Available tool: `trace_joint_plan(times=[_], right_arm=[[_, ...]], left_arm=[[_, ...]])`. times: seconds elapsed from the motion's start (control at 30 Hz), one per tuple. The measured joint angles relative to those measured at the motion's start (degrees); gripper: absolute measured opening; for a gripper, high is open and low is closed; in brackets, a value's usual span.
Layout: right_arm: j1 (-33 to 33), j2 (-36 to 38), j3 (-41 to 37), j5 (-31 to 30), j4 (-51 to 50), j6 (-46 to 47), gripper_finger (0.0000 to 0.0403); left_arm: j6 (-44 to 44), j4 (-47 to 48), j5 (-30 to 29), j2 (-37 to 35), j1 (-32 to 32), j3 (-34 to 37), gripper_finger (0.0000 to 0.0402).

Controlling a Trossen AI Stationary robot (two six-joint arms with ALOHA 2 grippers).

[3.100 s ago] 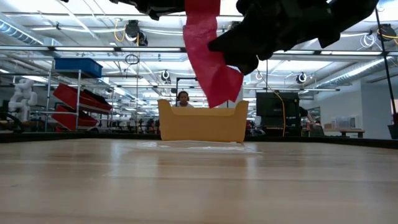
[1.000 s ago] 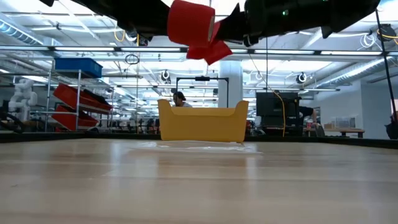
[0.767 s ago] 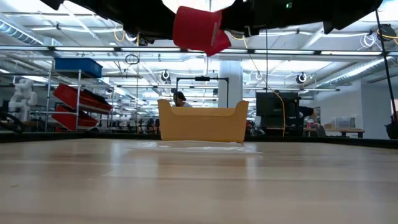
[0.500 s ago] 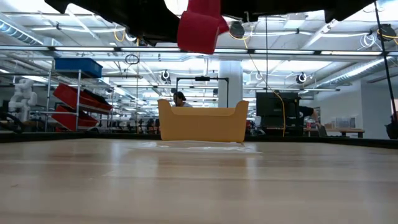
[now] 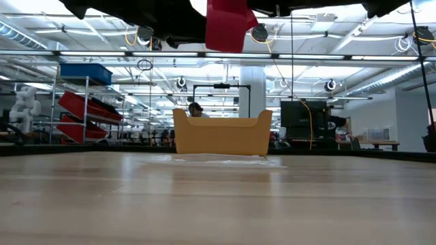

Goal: Roll bandage
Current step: Roll the red bandage

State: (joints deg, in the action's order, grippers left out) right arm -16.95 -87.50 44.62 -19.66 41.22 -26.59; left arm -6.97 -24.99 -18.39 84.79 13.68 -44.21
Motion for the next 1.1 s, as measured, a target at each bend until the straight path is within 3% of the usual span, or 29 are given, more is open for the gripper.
trace_joint_plan(times=[0.17,0.53,0.7,0.93,1.1], right_arm=[[-0.04,0.00,0.00,0.18,-0.59,-0.11,0.0015],[-0.35,0.00,0.00,0.03,-2.70,0.24,0.0122],[-0.43,-0.02,0.02,0.07,-2.08,-2.42,0.0149],[-2.02,-0.02,0.02,-0.23,-3.17,-20.68,0.0155],[-3.83,-0.02,0.02,-4.03,-1.07,-34.53,0.0155]], left_arm=[[-3.08,-0.22,0.29,0.00,-0.10,0.00,0.0013],[-14.55,-1.82,0.30,0.02,-0.10,0.07,0.0013],[-17.58,-1.99,0.30,0.02,-0.08,0.07,0.0013],[-21.99,-1.99,-0.73,0.02,-0.12,0.07,0.0013],[-24.09,-2.07,-2.46,0.02,-0.17,0.07,0.0013]])
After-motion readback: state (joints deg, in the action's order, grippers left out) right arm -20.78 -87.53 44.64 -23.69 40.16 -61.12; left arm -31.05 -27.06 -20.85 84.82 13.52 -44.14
